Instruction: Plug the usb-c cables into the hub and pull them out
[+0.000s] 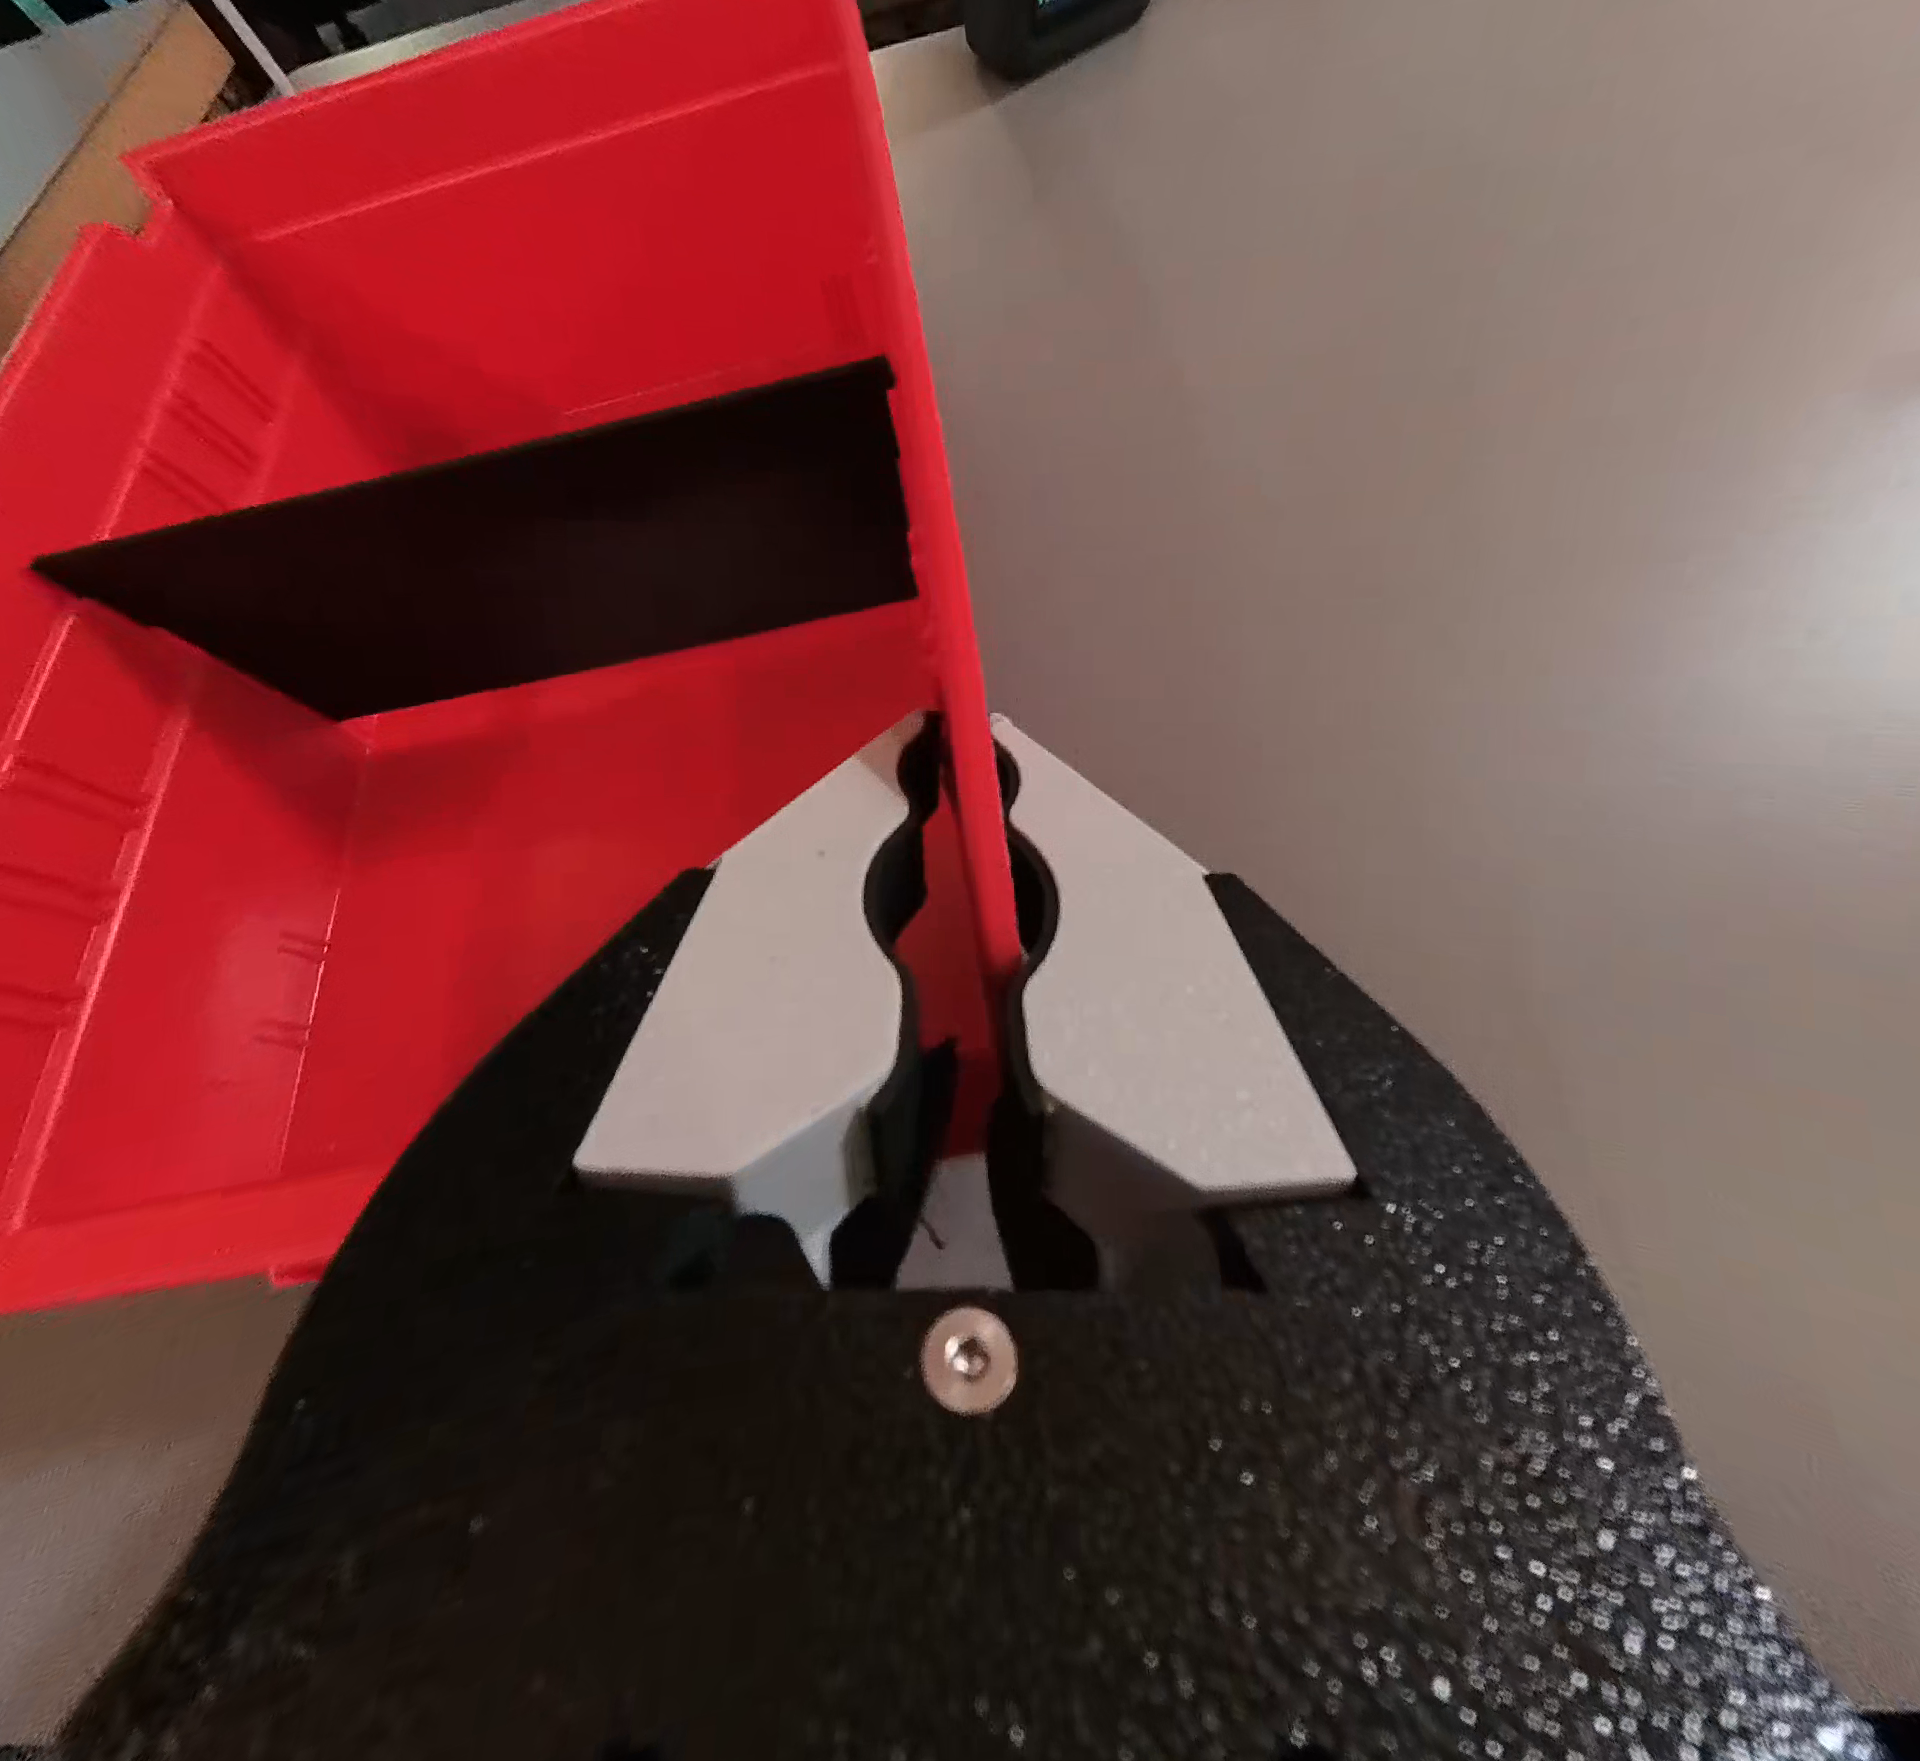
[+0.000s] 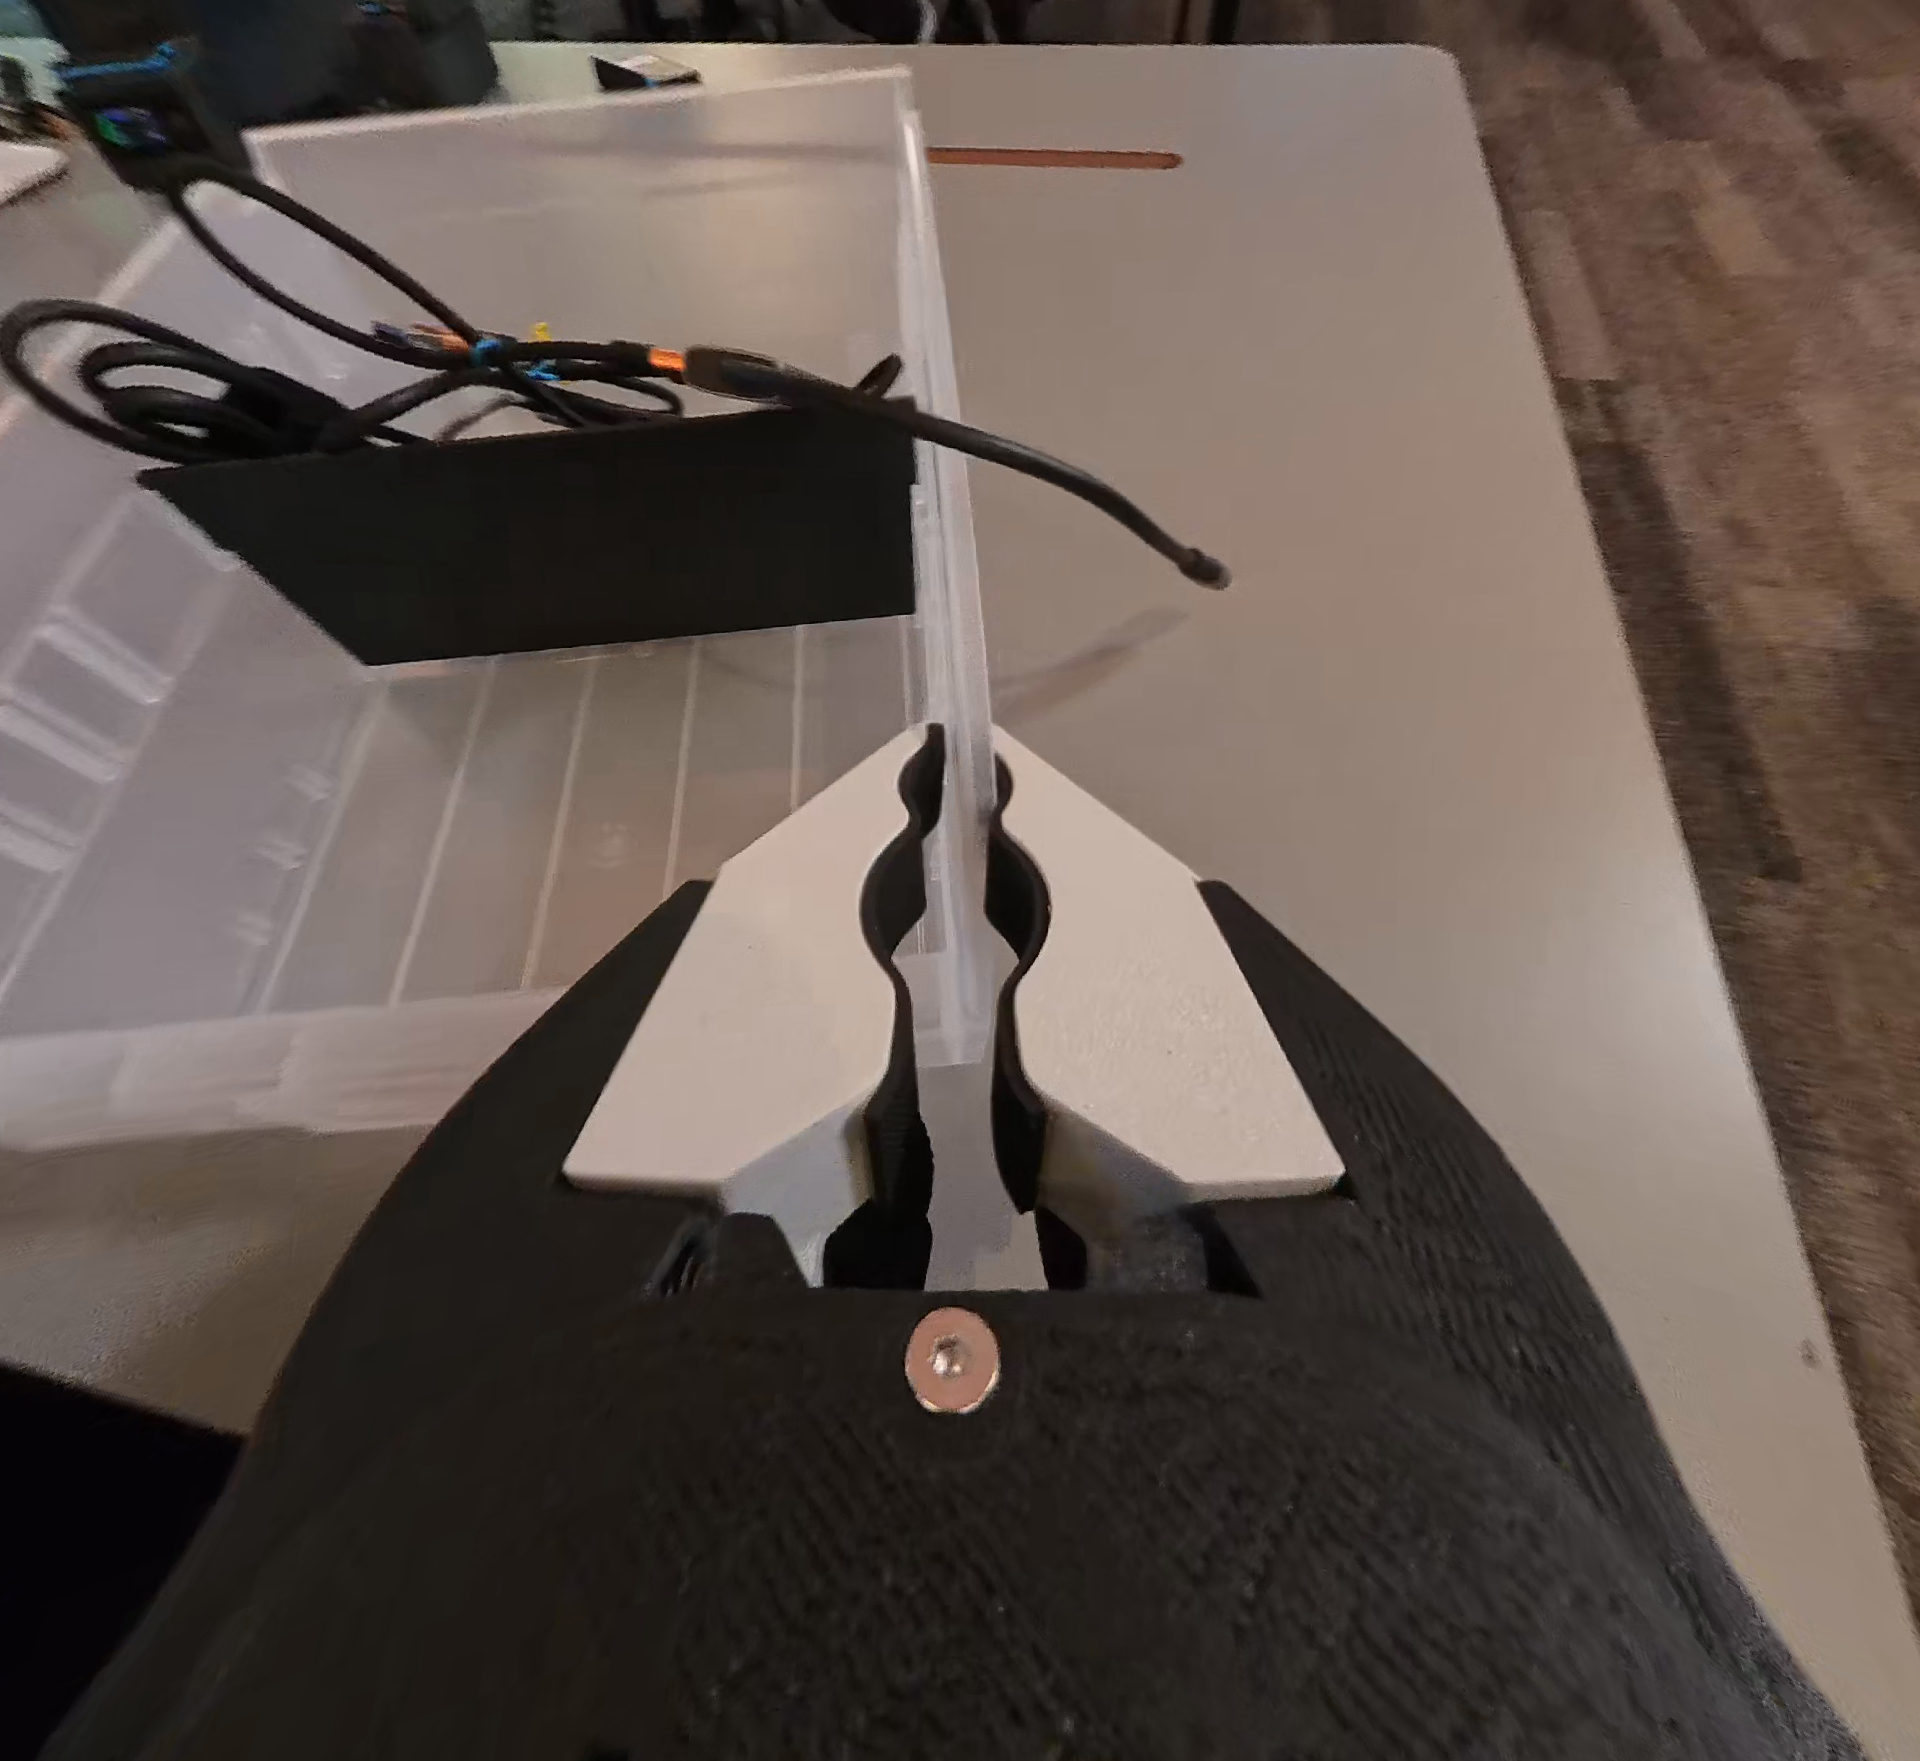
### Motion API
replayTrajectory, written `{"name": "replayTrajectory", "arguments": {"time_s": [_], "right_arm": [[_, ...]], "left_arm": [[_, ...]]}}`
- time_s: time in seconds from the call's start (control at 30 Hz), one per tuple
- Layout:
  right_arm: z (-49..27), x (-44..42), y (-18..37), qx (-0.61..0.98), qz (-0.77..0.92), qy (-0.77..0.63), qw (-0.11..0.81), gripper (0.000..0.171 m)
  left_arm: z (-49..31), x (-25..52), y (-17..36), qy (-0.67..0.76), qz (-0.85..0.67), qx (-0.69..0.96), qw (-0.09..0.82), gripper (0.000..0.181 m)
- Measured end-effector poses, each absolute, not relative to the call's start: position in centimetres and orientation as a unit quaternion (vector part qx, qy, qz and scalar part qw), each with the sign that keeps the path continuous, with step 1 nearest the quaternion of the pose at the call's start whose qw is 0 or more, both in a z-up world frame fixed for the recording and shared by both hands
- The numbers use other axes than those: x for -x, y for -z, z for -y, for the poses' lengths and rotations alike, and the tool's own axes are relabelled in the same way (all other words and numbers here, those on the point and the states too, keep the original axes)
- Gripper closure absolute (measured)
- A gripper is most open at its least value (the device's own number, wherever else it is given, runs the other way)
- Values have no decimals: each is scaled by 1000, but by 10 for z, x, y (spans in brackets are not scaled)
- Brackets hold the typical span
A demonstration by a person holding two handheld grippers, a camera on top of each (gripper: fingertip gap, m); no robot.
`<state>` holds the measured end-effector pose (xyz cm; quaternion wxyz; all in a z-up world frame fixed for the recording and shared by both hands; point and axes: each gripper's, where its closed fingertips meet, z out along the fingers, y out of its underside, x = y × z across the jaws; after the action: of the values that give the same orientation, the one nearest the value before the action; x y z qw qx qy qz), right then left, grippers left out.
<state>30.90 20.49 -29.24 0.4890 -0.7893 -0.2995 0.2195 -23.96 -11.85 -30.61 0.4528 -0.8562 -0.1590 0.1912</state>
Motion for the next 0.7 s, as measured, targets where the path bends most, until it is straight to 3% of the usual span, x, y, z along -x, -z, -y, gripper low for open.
{"name": "replayTrajectory", "arguments": {"time_s": [0.03, 0.33, 0.7], "right_arm": [[-202, -307, 292, 786, 304, -230, 487, 170], [-186, -284, 292, 770, 337, -230, 490, 170], [-156, -207, 290, 740, 367, -228, 515, 170]], "left_arm": [[119, 241, 306, -195, 159, 856, 452, 178], [124, 244, 306, -226, 137, 853, 450, 178], [146, 238, 268, -260, 119, 788, 545, 176]]}}
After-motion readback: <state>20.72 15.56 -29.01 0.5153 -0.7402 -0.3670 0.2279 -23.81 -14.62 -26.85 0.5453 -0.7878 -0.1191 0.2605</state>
